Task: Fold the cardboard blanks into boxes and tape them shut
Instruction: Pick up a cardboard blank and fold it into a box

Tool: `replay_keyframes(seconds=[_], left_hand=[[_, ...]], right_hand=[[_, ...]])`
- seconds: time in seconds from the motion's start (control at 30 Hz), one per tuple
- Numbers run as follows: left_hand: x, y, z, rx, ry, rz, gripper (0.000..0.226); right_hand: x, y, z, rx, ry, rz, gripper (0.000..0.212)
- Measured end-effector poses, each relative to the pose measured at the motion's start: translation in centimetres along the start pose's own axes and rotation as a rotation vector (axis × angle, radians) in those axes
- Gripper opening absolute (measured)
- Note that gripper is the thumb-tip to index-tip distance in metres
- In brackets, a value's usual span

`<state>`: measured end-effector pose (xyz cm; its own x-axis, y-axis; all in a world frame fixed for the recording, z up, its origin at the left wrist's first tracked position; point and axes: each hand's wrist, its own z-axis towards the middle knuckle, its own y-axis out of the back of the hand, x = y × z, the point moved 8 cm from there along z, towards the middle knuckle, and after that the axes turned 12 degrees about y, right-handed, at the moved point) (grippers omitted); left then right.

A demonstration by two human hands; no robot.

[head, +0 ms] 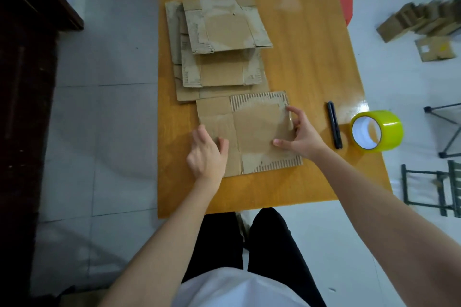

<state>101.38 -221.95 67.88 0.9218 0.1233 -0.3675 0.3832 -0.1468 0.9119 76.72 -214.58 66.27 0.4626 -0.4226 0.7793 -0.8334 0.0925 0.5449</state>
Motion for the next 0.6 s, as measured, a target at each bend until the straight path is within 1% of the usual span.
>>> replay_keyframes(seconds=[0.07,0.17,0.2,0.3,0.47,0.5,0.6], left_hand=[[-0.1,0.0,0.1,-0.041,-0.025,0.024,0.047],[0.0,-0.3,-0.2,-0.064,-0.041,-0.007,0.046],[0.0,-0.3,-0.2,-0.080,-0.060,-0.014,0.044],[0.0,-0.2,-0.4,-0.165,-0.125,-0.006,0.038],[-0.2,-0.2,-0.6,-0.237,-0.154,0.038,0.037],[-0.2,-0.2,-0.6,-0.244,-0.156,0.044,0.037],[-0.2,-0.2,-0.7,-0.266,-0.162,0.062,0.039]], right_hand=[[0.1,0.3,-0.3,-0.027,0.051,-0.028,0.098],[-0.1,0.3,-1.3,-0.057,0.104,-0.079,0.096],[-0.1,0.1,-1.7,-0.090,0.131,-0.085,0.094],[0.1,-0.7,-3.3,-0.214,0.292,-0.130,0.092],[-0.5,-0.5,-3.4,-0.263,0.379,-0.088,0.092],[-0.6,-0.5,-3.4,-0.268,0.399,-0.110,0.091],[-0.5,-0.7,-3.2,-0.296,0.454,-0.283,0.091]])
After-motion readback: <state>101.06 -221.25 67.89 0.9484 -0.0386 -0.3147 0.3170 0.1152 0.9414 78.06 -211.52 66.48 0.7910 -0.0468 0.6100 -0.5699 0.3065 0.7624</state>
